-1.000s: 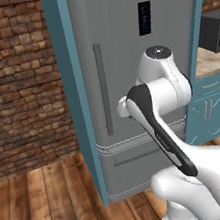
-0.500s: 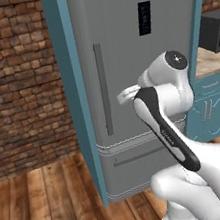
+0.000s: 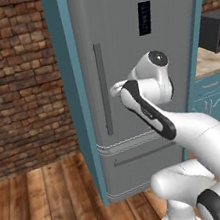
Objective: Take the lemon wedge from the fridge and place it on the plate with fish on the dining counter.
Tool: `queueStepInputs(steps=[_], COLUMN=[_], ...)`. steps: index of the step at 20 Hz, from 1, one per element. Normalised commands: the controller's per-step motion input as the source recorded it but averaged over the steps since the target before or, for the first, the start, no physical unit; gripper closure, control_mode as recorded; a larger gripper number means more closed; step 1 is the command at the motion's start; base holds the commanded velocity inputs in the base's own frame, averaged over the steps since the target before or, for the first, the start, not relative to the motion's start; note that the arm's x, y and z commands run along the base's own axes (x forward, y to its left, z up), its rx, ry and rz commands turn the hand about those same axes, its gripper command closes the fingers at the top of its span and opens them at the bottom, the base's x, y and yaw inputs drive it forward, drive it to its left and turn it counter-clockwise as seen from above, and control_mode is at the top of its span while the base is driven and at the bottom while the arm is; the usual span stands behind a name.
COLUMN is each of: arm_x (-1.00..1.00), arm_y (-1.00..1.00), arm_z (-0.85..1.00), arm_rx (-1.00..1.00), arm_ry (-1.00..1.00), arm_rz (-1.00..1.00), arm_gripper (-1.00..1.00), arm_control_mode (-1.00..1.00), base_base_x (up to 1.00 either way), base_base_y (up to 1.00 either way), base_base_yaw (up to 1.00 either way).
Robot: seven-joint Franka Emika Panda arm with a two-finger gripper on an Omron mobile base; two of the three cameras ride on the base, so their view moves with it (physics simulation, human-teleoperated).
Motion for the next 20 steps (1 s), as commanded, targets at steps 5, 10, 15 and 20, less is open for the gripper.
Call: queueStepInputs(steps=[5,10,15,20], arm_x=[0.86,0.52,0.71,0.77], arm_y=[0.04,0.03,0.06,0.24], arm_z=[-0.19,-0.3,-0.04,-0.09], arm_rx=[0.0,0.0,0.0,0.0], arm_ry=[0.02,-0.03,0.0,0.0], arm_rz=[-0.02,0.0,0.0,0.0], arm_gripper=[-1.0,-1.0,-1.0,-1.0], arm_control_mode=[-1.0,-1.0,-1.0,-1.0], base_base_x=[0.0,0.0,0.0,0.0], base_base_y=[0.0,0.0,0.0,0.0], base_base_yaw=[0.0,0.0,0.0,0.0])
